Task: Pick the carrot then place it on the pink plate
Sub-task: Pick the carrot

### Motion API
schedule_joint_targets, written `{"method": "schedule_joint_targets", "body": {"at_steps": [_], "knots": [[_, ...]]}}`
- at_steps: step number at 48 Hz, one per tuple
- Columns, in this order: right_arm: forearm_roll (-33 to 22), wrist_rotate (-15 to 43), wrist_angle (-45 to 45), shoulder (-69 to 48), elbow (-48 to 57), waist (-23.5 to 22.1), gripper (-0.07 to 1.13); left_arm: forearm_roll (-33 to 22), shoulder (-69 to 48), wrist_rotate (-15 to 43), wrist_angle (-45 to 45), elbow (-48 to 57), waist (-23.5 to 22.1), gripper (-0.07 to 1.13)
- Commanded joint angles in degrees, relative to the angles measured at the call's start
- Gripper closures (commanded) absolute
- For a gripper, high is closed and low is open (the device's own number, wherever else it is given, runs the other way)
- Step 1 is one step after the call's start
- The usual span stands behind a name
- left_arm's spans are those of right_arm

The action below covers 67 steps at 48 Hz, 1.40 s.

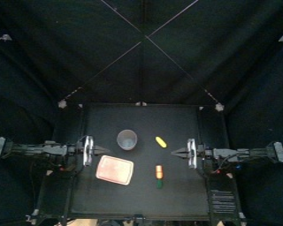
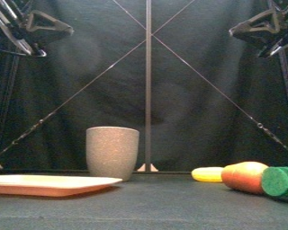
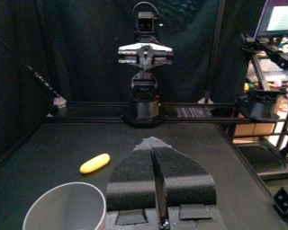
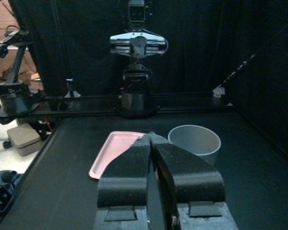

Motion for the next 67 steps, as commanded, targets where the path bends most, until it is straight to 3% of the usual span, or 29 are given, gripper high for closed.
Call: {"method": "schedule_joint_targets", "body": {"at_steps": [1,4,13,25,32,44,52,60,67], "knots": [[1.4,0.8,0.1,1.2,0.4,-0.1,1.05,0.1,-0.4,0.3,-0.4,-1.4,1.1,1.07],[4.3,2.3,0.8,1.7,0.8,-0.1,1.04,0.1,-0.7,0.2,-0.4,-1.6,1.6,1.11],[16.3,11.8,4.0,4.2,0.7,1.1,1.02,0.4,-1.8,0.2,0.2,-1.5,2.0,1.09],[18.5,22.9,4.6,10.4,-0.4,7.5,0.96,0.4,-2.8,0.2,1.1,-1.4,2.0,1.09],[18.9,28.3,4.9,16.6,-1.0,7.9,0.79,0.4,-2.7,0.2,1.1,-1.4,2.0,1.09],[18.9,31.3,4.9,24.5,-1.9,8.3,0.39,0.4,-2.7,0.2,1.1,-1.4,2.0,1.09],[20.0,31.3,5.0,28.4,-2.0,8.3,0.19,0.4,-2.7,0.2,1.1,-1.4,1.9,1.09],[21.2,31.3,5.0,32.5,-3.3,8.6,0.08,0.4,-2.8,0.2,1.1,-1.4,1.8,1.09],[22.2,31.4,6.4,37.1,-4.7,8.8,0.06,0.4,-2.8,0.2,1.1,-1.3,1.8,1.09]]}}
